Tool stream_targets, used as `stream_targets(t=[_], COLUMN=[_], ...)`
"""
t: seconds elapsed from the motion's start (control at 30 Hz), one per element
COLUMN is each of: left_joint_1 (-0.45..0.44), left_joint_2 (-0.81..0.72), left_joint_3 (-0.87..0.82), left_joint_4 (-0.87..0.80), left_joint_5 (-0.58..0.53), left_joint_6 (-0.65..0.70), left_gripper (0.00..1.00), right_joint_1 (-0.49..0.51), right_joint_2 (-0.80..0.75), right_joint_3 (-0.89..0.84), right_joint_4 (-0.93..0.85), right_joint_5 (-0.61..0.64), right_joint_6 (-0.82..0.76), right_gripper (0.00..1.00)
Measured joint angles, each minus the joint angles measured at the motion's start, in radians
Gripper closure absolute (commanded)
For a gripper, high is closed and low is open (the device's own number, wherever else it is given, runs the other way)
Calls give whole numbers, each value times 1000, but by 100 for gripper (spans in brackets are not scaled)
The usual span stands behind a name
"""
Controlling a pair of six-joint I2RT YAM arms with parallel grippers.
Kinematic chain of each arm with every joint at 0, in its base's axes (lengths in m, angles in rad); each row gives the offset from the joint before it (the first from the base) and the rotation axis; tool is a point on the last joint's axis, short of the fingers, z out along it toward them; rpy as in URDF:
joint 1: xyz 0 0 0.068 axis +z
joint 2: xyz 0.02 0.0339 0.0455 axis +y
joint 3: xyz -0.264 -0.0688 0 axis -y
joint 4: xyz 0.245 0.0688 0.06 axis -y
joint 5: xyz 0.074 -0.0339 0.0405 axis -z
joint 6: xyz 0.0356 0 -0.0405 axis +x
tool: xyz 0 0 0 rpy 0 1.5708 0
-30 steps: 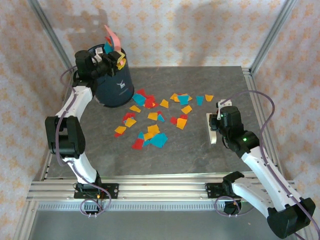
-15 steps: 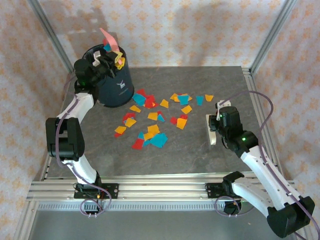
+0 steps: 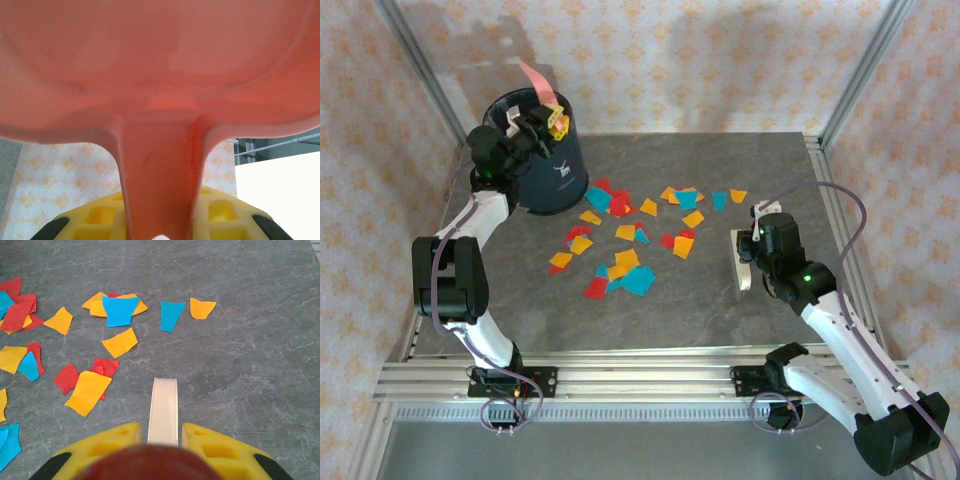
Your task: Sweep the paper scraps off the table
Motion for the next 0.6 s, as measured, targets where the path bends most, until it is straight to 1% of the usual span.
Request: stream_targets(t=[0.17,0.27,0.33,0.37,0.5,0.53,0.57,0.6], left_joint_1=[-13,-16,-22,-23,-45,-50,-59,-63], left_joint_2=[-41,-80,-116,-124,-195,-202,-215,-220], left_joint_3=[0,7,22,25,101,121,151,169], left_joint_4=[-73,-173,-286,-314,-666,-731,-832,-893], left_joint_5=[20,39,50,52,53,50,46,40], left_joint_6=[86,185,293,316,629,689,789,849], left_gripper=[100,100,100,100,100,100,100,100], right_joint_1=[0,0,0,0,0,0,0,0], right_joint_2=[0,0,1,2,22,28,36,43], right_joint_3=[-1,-1,-1,-1,-1,-1,-1,-1], right_joint_4=[15,30,47,56,95,103,113,121], right_joint_5=[-14,-28,-44,-54,-108,-126,-146,-164], right_joint_6=[23,45,68,82,124,134,144,152], right_gripper=[100,100,100,100,100,100,100,100])
